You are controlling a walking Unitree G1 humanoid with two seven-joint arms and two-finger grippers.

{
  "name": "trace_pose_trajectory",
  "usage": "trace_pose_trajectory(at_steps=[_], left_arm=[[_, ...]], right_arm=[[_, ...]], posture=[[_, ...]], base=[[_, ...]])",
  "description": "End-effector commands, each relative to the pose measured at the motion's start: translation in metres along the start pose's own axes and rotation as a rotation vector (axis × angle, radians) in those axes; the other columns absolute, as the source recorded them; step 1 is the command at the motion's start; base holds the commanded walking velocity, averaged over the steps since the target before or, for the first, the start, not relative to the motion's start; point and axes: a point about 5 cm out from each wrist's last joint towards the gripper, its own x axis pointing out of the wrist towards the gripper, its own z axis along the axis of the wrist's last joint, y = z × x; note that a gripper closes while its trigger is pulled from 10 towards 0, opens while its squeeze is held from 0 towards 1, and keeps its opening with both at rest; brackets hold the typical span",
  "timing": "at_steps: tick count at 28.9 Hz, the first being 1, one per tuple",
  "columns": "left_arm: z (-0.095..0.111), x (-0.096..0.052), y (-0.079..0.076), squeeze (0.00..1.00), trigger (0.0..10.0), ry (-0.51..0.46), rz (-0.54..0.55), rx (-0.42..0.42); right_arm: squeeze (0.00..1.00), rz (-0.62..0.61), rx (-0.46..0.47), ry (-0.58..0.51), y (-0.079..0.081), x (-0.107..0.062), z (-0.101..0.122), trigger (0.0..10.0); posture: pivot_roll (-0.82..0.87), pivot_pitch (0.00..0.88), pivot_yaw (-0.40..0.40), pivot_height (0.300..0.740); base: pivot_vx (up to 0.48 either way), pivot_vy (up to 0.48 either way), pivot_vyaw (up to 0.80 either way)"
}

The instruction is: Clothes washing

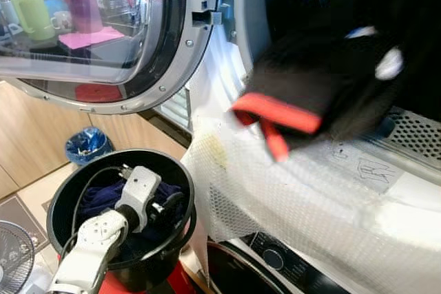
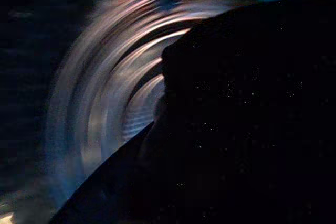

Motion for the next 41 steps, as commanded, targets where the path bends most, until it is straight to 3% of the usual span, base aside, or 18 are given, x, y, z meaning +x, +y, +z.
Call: trace_pose_trajectory(at_steps=[1, 2, 3, 4, 5, 7, 10, 11, 12, 13, 15, 16, 20, 29, 32, 34, 37, 41], left_arm=[[0.000, 0.000, -0.004, 0.00, 10.0, 0.005, 0.001, 0.016], [-0.001, 0.000, -0.006, 0.00, 10.0, 0.007, -0.006, 0.016], [-0.001, 0.000, -0.006, 0.00, 10.0, 0.007, -0.006, 0.016], [-0.001, -0.001, -0.007, 0.00, 10.0, 0.009, -0.011, 0.016], [-0.001, -0.001, -0.008, 0.00, 10.0, 0.012, -0.015, 0.016], [-0.002, 0.000, -0.011, 0.00, 10.0, 0.020, -0.040, 0.015], [-0.003, 0.000, -0.017, 0.00, 10.0, 0.040, -0.079, 0.018], [-0.003, 0.000, -0.019, 0.00, 10.0, 0.043, -0.093, 0.014], [-0.004, 0.000, -0.021, 0.00, 10.0, 0.045, -0.101, 0.012], [-0.004, 0.001, -0.024, 0.00, 10.0, 0.048, -0.113, 0.010], [-0.003, 0.001, -0.026, 0.00, 10.0, 0.046, -0.118, 0.012], [-0.003, 0.001, -0.027, 0.00, 10.0, 0.045, -0.118, 0.006], [-0.002, 0.001, -0.025, 0.00, 10.0, 0.052, -0.126, 0.014], [0.000, 0.001, -0.023, 0.00, 10.0, 0.054, -0.124, 0.022], [0.001, 0.001, -0.022, 0.00, 10.0, 0.056, -0.123, 0.025], [0.001, 0.001, -0.022, 0.00, 10.0, 0.059, -0.127, 0.028], [0.000, 0.001, -0.023, 0.00, 10.0, 0.064, -0.133, 0.031], [0.000, 0.001, -0.024, 0.00, 10.0, 0.065, -0.139, 0.029]], right_arm=[[0.00, -0.044, -0.121, 0.023, -0.008, 0.000, -0.020, 0.6], [0.00, -0.002, -0.111, 0.077, -0.006, -0.002, -0.036, 3.4], [0.00, -0.002, -0.111, 0.077, -0.006, -0.002, -0.036, 3.4], [0.00, 0.089, -0.099, 0.156, 0.003, -0.006, -0.057, 9.7], [0.00, 0.138, -0.089, 0.216, 0.008, -0.011, -0.075, 10.0], [0.00, 0.199, -0.134, 0.301, 0.014, -0.021, -0.106, 10.0], [0.00, 0.211, -0.156, 0.357, 0.015, -0.030, -0.129, 10.0], [0.71, 0.231, -0.177, 0.378, 0.016, -0.034, -0.138, 10.0], [0.71, 0.247, -0.197, 0.391, 0.017, -0.037, -0.144, 10.0], [1.00, 0.260, -0.188, 0.412, 0.017, -0.040, -0.153, 10.0], [1.00, 0.228, -0.124, 0.438, 0.015, -0.044, -0.161, 10.0], [1.00, 0.222, -0.147, 0.423, 0.013, -0.044, -0.162, 10.0], [1.00, 0.206, -0.021, 0.345, 0.018, -0.034, -0.137, 10.0], [1.00, 0.241, 0.164, 0.332, 0.022, -0.026, -0.114, 10.0], [1.00, 0.260, 0.132, 0.303, 0.019, -0.023, -0.106, 10.0], [1.00, 0.315, -0.030, 0.253, 0.014, -0.020, -0.099, 10.0], [1.00, 0.332, -0.164, 0.218, 0.006, -0.016, -0.094, 10.0], [1.00, 0.307, -0.183, 0.207, -0.014, -0.009, -0.083, 10.0]], posture=[[0.27, 0.042, -0.081, 0.740], [0.27, 0.042, -0.081, 0.740], [0.27, 0.042, -0.081, 0.740], [0.27, 0.041, -0.079, 0.740], [0.27, 0.042, -0.074, 0.740], [0.27, 0.044, -0.074, 0.740], [0.27, 0.046, -0.069, 0.740], [0.26, 0.043, -0.070, 0.740], [0.26, 0.043, -0.070, 0.740], [0.27, 0.037, -0.067, 0.740], [0.27, 0.041, -0.060, 0.740], [0.27, 0.046, -0.059, 0.740], [0.27, 0.051, -0.049, 0.740], [0.26, 0.052, -0.039, 0.740], [0.25, 0.054, -0.040, 0.740], [0.25, 0.055, -0.041, 0.740], [0.25, 0.062, -0.043, 0.740], [0.24, 0.068, -0.046, 0.740]], base=[[0.000, 0.000, 0.00], [0.000, 0.000, 0.00], [0.000, 0.000, 0.00], [0.000, 0.000, 0.00], [0.000, 0.000, 0.00], [0.000, 0.000, 0.00], [0.000, 0.000, 0.00], [0.000, 0.000, 0.00], [0.000, 0.000, 0.00], [0.000, 0.000, 0.00], [0.000, 0.000, 0.00], [0.000, 0.000, 0.00], [0.000, 0.000, 0.00], [0.000, 0.000, 0.00], [0.000, 0.000, 0.00], [0.000, 0.000, 0.00], [0.000, 0.000, 0.00], [0.000, 0.000, 0.00]])
